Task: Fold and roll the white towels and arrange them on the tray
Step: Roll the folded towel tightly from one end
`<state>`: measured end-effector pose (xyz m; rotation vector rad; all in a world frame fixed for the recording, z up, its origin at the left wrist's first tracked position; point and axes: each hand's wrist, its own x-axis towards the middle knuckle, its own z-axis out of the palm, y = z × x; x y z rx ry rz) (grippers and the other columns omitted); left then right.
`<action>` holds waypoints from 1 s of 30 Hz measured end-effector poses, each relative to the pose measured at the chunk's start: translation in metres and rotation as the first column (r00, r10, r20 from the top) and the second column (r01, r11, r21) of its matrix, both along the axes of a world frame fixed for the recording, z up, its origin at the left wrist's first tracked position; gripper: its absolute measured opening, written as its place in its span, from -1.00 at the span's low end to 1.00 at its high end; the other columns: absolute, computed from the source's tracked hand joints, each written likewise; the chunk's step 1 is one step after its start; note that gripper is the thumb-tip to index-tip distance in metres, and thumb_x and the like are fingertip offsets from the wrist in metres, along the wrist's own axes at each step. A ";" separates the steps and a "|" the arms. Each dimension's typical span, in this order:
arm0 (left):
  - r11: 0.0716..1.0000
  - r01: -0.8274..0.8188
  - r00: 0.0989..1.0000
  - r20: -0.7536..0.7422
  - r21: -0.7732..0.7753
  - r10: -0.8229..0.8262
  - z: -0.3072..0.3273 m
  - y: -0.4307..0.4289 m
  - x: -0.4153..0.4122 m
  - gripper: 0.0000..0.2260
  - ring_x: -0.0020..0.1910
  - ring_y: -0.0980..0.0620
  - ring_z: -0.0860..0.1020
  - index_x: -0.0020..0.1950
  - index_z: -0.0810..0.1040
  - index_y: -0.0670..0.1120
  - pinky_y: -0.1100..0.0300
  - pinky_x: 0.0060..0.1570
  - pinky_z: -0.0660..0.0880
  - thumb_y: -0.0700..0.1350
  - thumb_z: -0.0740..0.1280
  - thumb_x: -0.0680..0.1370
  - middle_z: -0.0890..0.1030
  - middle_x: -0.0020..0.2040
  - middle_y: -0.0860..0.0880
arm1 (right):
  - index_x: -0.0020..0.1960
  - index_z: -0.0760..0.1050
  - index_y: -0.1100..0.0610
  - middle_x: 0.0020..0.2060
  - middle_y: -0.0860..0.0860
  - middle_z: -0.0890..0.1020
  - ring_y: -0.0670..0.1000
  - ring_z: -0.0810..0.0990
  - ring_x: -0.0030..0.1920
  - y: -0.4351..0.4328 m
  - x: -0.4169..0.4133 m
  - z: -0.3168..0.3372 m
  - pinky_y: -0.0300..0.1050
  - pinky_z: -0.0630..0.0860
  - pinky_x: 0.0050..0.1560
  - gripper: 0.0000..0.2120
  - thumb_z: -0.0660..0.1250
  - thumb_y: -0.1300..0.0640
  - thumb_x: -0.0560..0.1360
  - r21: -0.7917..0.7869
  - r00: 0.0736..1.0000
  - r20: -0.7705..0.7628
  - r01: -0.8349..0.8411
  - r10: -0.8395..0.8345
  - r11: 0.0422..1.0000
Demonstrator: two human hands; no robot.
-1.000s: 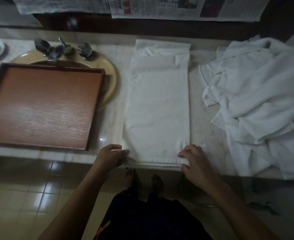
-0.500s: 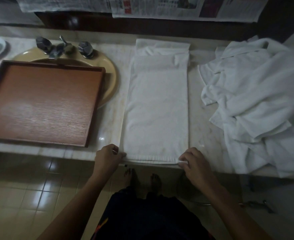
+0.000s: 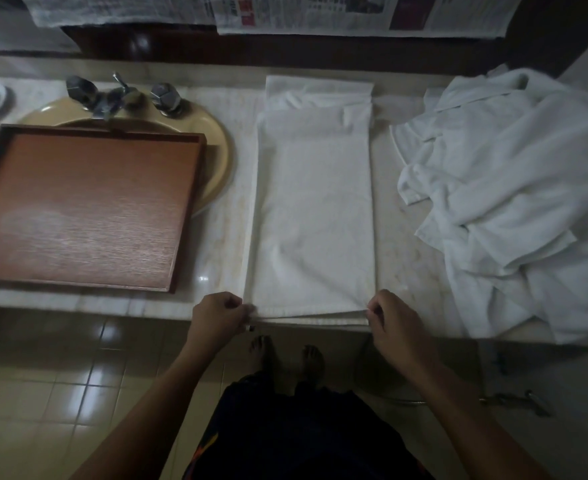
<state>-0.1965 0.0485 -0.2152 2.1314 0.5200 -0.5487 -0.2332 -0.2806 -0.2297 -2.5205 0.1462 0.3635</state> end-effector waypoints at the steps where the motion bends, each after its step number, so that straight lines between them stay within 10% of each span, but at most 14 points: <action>1: 1.000 0.011 1.000 0.001 0.027 -0.011 -0.002 0.000 0.000 -0.84 -0.32 0.07 0.70 -0.09 0.67 -0.10 0.04 -0.12 0.69 -0.02 0.53 0.52 0.71 -0.27 -0.03 | -0.08 0.35 -0.09 -0.17 -0.13 0.50 -0.08 0.53 -0.18 0.001 -0.002 -0.002 0.05 0.59 -0.15 -0.81 0.34 0.09 0.61 -0.037 1.000 0.019 -0.001 0.002 0.999; 8: 0.998 -0.041 0.999 -0.023 0.054 0.042 -0.006 -0.002 0.004 -0.87 -0.36 0.06 0.70 -0.09 0.63 -0.09 -0.01 -0.10 0.69 -0.10 0.53 0.49 0.71 -0.20 -0.07 | -0.14 0.42 0.07 -0.17 0.02 0.46 0.16 0.50 -0.13 0.006 -0.023 -0.023 0.11 0.51 -0.25 -0.93 0.24 0.22 0.46 -0.226 0.937 0.342 0.012 0.068 0.974; 17: 0.947 0.130 0.976 0.129 0.292 -0.174 0.000 -0.005 0.004 -0.73 -0.25 0.04 0.59 0.08 0.46 -0.04 0.14 -0.29 0.44 -0.01 0.49 0.52 0.61 -0.22 0.02 | -0.05 0.61 0.05 0.02 -0.01 0.52 0.12 0.52 0.08 0.008 -0.024 -0.010 0.07 0.46 0.02 -0.81 0.29 0.13 0.37 -0.154 0.916 0.388 -0.044 0.101 0.987; 21: 0.912 0.192 0.797 0.484 0.363 -0.361 -0.010 -0.044 0.020 -0.65 0.20 -0.05 0.52 0.37 0.44 -0.07 -0.01 0.18 0.51 -0.04 0.38 0.61 0.55 0.24 -0.06 | 0.24 0.60 0.14 0.29 0.14 0.52 0.19 0.47 0.34 0.040 0.013 -0.011 0.17 0.44 0.33 -0.67 0.28 0.08 0.52 -0.113 0.902 0.424 -0.044 0.088 0.993; 24: 0.830 0.362 0.700 0.464 0.424 -0.543 -0.032 -0.072 0.041 -0.52 0.62 -0.09 0.18 0.62 0.26 -0.04 -0.06 0.54 0.19 0.03 0.18 0.70 0.25 0.63 -0.10 | 0.56 0.34 0.09 0.58 0.16 0.26 0.20 0.19 0.59 0.078 0.051 -0.021 0.20 0.16 0.57 -0.50 0.15 0.05 0.62 -0.209 0.938 0.311 -0.091 0.154 0.974; 30: 0.668 0.475 0.626 0.313 0.573 -0.714 -0.069 -0.039 0.038 -0.42 0.67 -0.01 -0.14 0.70 -0.01 0.02 -0.18 0.61 0.00 0.18 -0.02 0.71 -0.08 0.70 -0.01 | 0.66 0.13 -0.01 0.67 0.05 0.09 0.12 0.00 0.66 0.062 0.063 -0.046 0.35 0.01 0.57 -0.42 0.05 -0.15 0.68 -0.369 0.957 0.163 -0.164 0.238 0.915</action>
